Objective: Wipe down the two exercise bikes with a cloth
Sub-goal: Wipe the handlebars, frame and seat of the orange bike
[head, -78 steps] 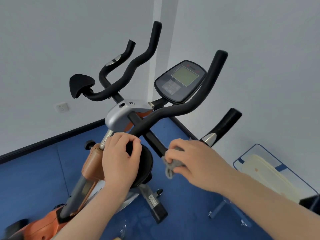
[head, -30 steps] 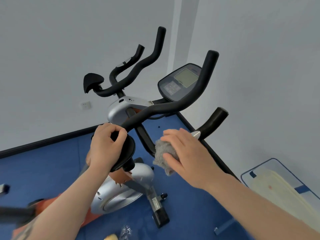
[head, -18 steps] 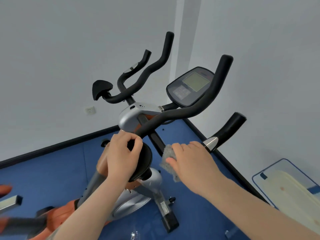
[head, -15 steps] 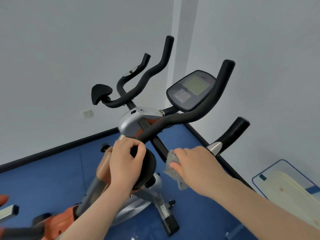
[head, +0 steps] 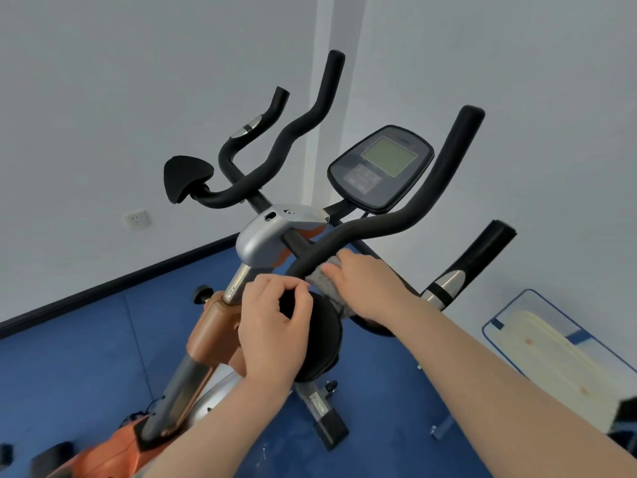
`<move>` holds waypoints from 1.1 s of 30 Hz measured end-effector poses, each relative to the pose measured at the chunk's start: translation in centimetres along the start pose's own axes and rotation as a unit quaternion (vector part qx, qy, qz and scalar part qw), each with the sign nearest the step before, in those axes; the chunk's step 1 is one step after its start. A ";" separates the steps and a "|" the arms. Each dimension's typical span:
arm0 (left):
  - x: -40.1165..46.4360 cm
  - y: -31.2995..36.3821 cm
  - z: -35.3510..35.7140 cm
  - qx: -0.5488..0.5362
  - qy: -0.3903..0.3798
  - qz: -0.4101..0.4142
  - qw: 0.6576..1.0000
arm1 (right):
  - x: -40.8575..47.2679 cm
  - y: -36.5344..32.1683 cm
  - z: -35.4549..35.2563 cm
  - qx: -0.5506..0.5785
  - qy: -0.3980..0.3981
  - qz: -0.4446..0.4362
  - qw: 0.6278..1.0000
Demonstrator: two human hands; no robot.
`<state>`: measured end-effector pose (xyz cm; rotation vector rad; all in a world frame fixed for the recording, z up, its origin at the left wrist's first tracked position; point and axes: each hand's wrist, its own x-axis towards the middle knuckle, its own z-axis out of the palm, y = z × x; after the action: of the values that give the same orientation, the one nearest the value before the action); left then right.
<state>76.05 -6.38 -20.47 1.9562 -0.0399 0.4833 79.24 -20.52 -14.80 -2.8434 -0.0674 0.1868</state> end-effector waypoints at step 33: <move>1.1 -2.2 -1.8 0.048 -0.125 0.163 0.978 | -8.1 2.0 3.7 -0.153 0.205 0.010 0.967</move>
<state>76.99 -3.59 -21.40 2.1050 -0.5123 0.4535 70.77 -21.93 -17.95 -3.1221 0.0232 -0.4484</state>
